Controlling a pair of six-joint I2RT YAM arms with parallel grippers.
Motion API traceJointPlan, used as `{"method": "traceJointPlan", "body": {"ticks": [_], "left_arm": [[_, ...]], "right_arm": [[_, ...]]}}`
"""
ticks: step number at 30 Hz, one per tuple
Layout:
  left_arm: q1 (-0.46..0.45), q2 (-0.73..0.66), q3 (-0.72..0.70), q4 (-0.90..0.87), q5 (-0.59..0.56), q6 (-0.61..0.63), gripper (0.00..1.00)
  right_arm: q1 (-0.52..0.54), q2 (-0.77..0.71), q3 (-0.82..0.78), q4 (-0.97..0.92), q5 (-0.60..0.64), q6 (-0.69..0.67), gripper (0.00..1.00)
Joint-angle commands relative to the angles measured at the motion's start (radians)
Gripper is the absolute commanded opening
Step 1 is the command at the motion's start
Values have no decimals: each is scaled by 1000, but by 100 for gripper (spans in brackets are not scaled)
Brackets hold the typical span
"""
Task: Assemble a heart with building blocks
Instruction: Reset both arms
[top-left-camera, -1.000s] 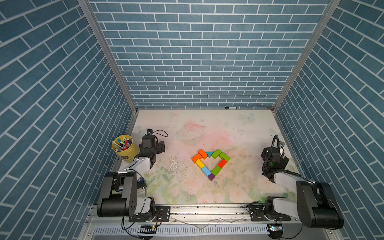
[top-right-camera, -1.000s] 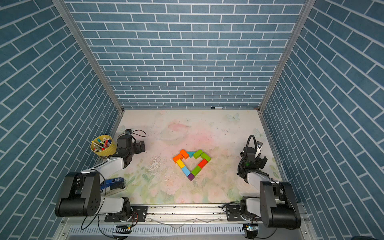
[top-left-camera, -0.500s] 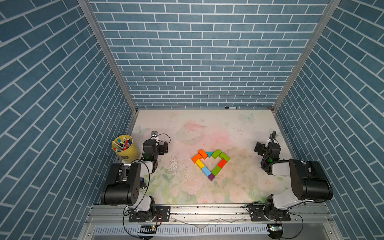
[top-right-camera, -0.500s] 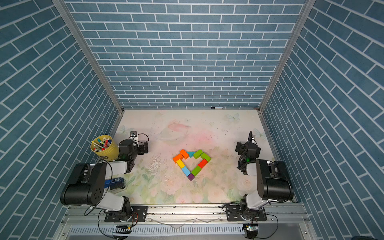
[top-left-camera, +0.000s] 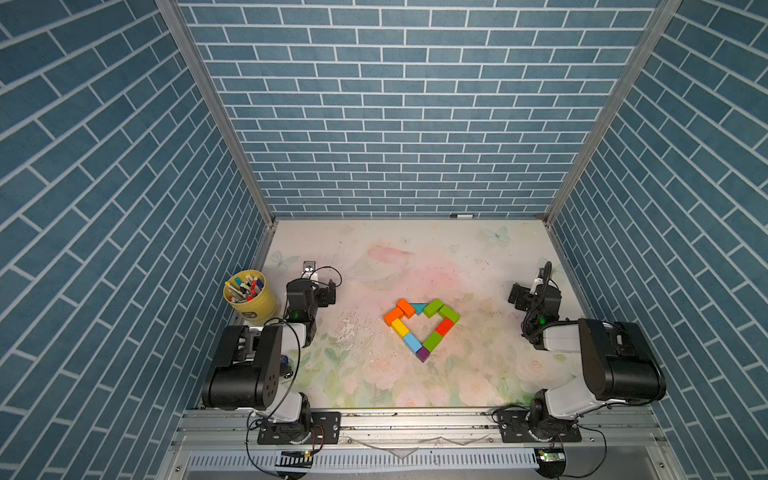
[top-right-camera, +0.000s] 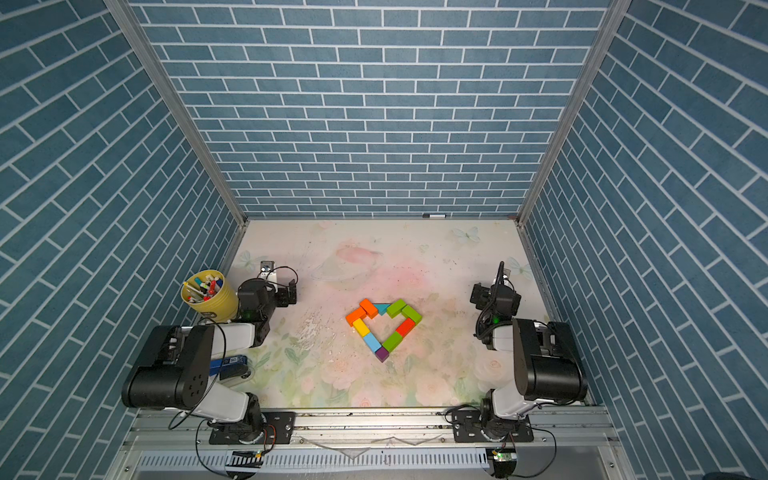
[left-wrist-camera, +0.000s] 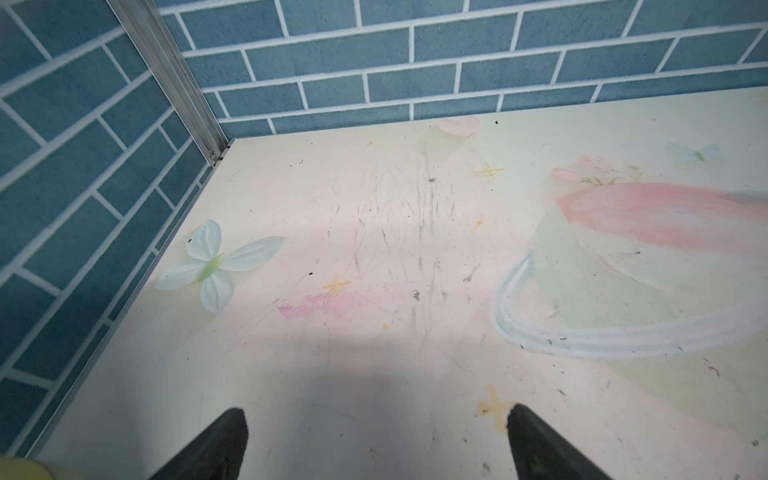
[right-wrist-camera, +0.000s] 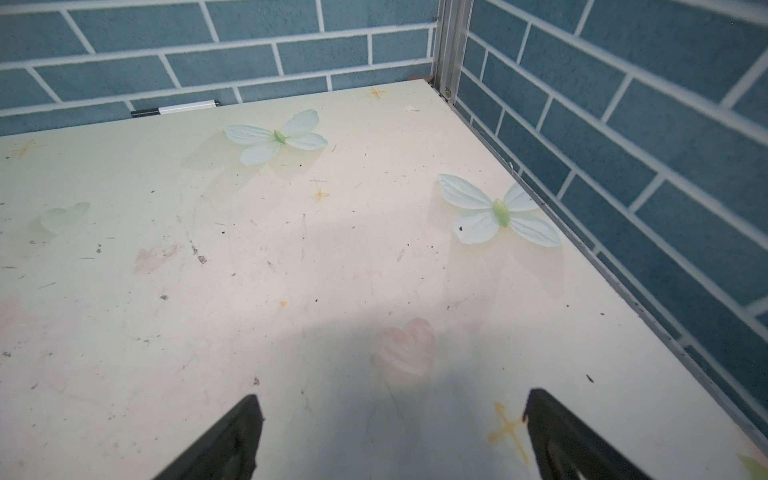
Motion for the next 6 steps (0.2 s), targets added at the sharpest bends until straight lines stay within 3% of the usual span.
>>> {"method": "traceJointPlan", "body": {"ticks": [1, 6], "left_arm": [[-6, -1, -3, 16, -6, 9, 100], [-6, -1, -4, 16, -6, 9, 100]], "right_arm": [[-4, -3, 25, 13, -14, -40, 99], [-2, -12, 7, 37, -18, -43, 99]]}}
